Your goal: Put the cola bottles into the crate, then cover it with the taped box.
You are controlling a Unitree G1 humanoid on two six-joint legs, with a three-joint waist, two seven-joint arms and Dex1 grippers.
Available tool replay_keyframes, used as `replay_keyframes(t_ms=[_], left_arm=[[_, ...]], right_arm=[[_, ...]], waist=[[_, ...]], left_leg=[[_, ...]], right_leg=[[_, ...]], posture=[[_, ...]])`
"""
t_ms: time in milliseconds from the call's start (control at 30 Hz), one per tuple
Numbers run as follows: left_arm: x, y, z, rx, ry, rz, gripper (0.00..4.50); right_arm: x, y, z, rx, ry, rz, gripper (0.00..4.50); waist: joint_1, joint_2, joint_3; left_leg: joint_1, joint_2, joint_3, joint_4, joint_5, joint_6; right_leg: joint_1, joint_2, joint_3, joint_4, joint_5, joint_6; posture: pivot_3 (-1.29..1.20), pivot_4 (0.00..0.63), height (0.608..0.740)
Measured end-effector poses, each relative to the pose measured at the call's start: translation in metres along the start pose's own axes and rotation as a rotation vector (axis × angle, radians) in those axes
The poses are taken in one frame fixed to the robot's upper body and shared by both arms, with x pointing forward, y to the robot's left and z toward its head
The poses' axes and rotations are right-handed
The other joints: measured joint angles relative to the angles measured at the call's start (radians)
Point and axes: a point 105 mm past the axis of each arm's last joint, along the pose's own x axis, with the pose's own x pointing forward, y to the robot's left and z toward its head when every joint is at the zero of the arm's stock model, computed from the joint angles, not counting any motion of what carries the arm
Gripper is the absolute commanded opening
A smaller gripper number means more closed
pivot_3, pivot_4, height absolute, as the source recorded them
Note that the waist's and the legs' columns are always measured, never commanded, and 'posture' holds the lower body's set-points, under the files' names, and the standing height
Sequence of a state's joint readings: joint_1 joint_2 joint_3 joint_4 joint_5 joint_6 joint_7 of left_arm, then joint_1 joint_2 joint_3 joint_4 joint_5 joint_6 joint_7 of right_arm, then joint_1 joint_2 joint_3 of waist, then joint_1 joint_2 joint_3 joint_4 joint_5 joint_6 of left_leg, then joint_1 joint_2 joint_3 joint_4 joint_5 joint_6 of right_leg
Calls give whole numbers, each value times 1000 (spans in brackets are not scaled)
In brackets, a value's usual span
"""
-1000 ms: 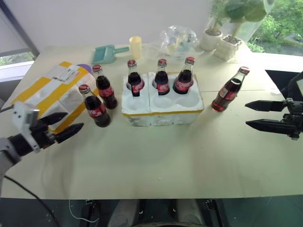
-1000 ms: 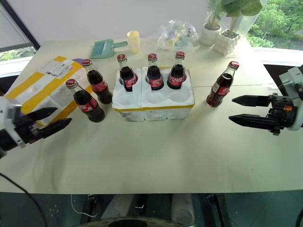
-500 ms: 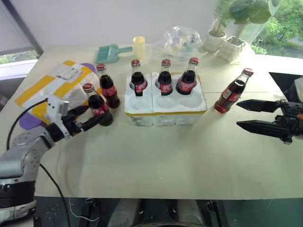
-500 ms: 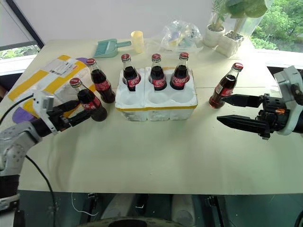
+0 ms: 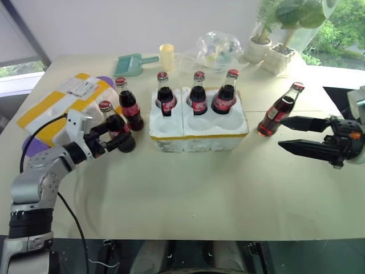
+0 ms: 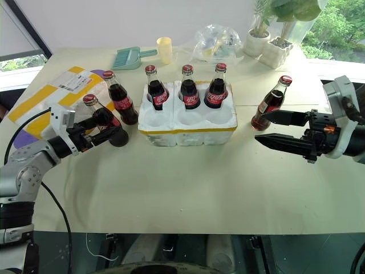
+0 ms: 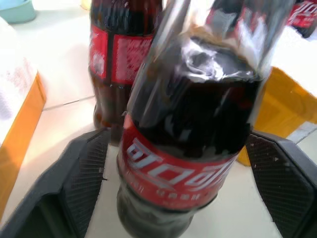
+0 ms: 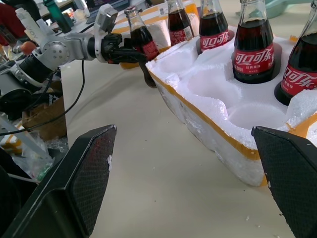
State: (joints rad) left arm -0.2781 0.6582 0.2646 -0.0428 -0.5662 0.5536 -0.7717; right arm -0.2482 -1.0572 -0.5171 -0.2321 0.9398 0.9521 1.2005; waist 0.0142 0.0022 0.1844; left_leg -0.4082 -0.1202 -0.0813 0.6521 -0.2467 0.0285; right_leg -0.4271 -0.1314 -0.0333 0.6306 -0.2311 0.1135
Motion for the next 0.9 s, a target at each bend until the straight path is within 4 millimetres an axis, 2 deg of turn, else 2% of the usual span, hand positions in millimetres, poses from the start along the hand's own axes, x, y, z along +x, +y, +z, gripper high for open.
replay_keyframes(t_ms=[100,233,333,400,433,533,633,767,900], left_arm=[[-4,-1,3,8,14,-15,2600],[-16,-13,5,14,94,-114,2600],[-25,-31,11,8,144,-247,2600],[-25,-44,27,6,143,-352,2600],[-22,-50,40,17,131,-398,2600],[-10,-74,94,106,16,-549,2600],[6,-95,127,122,-79,-671,2600],[37,-112,135,60,-104,-774,2600],[72,-120,135,89,-112,-787,2600]], right_arm=[[1,0,0,2,-7,0,4500],[2,0,0,4,-11,-2,4500],[2,1,-2,6,-4,-10,4500],[3,1,-3,8,-2,-14,4500],[3,0,-3,10,-1,-17,4500],[4,1,-6,13,1,-25,4500],[5,0,-8,15,3,-46,4500],[7,-1,-9,17,-3,-70,4500],[6,2,-11,20,-10,-87,4500]], waist=[[0,0,0],[0,-1,1],[-1,-4,2],[4,-5,3],[8,-7,4],[23,-9,5],[26,-9,5],[25,-10,6],[23,-10,6]], left_leg=[[0,0,0,0,0,0],[-1,0,0,0,-1,1],[-1,0,0,-1,-1,1],[-1,0,-1,0,0,0],[-2,0,-2,1,0,0],[-2,0,-2,3,0,0],[-2,0,-1,3,0,0],[-2,0,-1,3,0,0],[-2,0,-1,3,0,0]], right_leg=[[0,0,0,0,0,0],[0,0,0,0,0,0],[-1,0,0,0,0,0],[-1,0,0,0,0,0],[-1,1,0,0,0,0],[1,2,0,-1,0,-1],[1,3,0,0,2,1],[0,3,0,0,2,2],[0,2,0,0,2,2]], posture=[[0,150,740],[0,150,740],[0,150,740],[0,150,740],[0,150,740],[0,150,740],[0,150,740],[0,150,740],[0,150,740]])
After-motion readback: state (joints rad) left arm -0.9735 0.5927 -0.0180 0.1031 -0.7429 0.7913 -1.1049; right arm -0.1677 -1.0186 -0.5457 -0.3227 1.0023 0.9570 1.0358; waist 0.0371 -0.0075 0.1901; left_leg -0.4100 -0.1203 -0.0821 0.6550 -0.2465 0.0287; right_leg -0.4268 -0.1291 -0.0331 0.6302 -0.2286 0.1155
